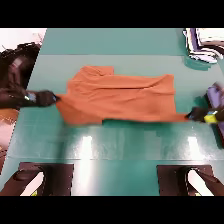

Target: Fold the shirts.

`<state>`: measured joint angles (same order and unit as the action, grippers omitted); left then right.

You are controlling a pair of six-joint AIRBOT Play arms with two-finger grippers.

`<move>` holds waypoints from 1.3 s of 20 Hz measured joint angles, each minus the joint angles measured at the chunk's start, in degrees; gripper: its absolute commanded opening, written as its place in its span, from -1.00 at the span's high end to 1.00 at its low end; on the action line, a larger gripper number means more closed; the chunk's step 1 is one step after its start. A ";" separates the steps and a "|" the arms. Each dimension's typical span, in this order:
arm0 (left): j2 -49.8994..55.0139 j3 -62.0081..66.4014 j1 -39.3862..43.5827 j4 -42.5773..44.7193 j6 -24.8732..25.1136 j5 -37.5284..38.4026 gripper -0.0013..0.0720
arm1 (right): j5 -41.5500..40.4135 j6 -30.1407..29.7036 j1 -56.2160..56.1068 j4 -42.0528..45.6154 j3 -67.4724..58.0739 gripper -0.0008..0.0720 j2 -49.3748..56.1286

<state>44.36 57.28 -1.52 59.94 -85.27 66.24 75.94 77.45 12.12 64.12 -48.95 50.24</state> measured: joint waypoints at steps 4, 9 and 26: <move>-3.28 21.62 0.00 0.26 -0.17 0.70 0.90 | -1.88 0.37 -0.46 -0.15 -20.57 0.92 -6.16; -4.11 46.42 0.00 0.24 -0.22 -0.42 0.90 | -3.15 0.59 3.41 -0.26 -42.51 0.92 -8.37; 24.74 37.70 -0.02 10.16 -1.86 6.78 0.90 | 11.56 4.28 -2.58 0.79 -53.83 0.92 21.88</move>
<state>69.10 94.98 -1.54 70.11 -87.13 73.01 87.50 81.73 9.54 64.90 -102.78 72.12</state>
